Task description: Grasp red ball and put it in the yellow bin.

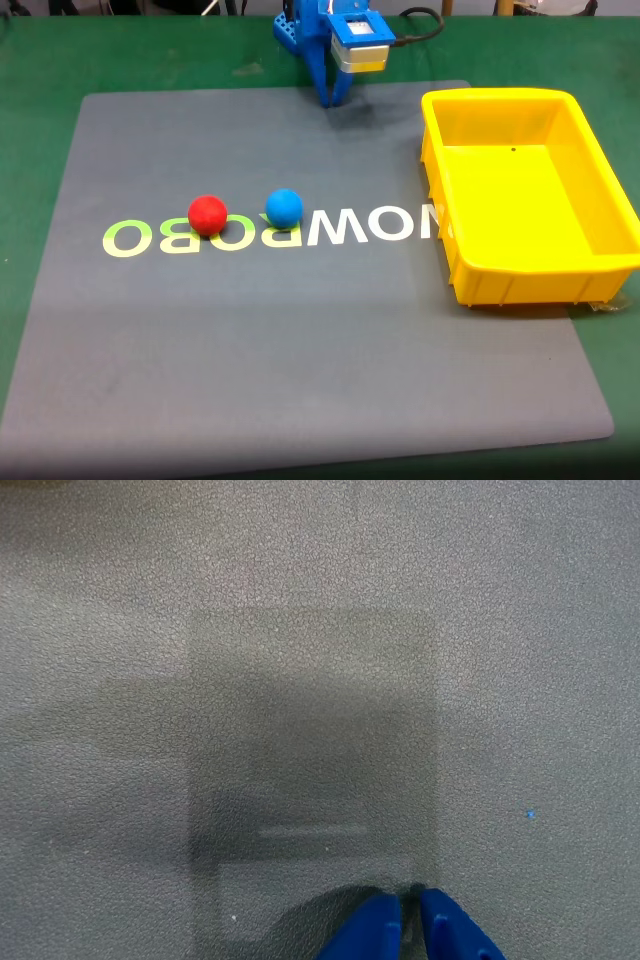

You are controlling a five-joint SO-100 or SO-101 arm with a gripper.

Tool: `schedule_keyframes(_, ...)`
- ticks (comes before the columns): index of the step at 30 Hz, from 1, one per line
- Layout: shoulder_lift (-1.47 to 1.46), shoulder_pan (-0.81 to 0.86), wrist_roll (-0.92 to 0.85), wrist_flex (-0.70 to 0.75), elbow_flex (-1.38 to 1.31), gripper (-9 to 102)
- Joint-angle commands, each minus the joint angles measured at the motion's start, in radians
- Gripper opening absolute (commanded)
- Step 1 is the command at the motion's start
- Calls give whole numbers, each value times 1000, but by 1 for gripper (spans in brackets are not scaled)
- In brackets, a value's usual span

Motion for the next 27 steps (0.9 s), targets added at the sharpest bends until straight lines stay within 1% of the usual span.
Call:
schedule_keyframes(1, 12, 3, 3, 20, 32, 0)
schedule_keyframes(12, 12, 2, 3, 20, 32, 0)
schedule_keyframes(13, 11, 2, 9, 18, 31, 1)
schedule_keyframes(17, 8, 101, -17, -49, 5, 18)
schedule_keyframes(20, 8, 176, -74, -71, -72, 26)
schedule_keyframes(24, 9, 250, -130, -77, -184, 29)
schedule_keyframes(27, -35, 288, -156, -127, -256, 29)
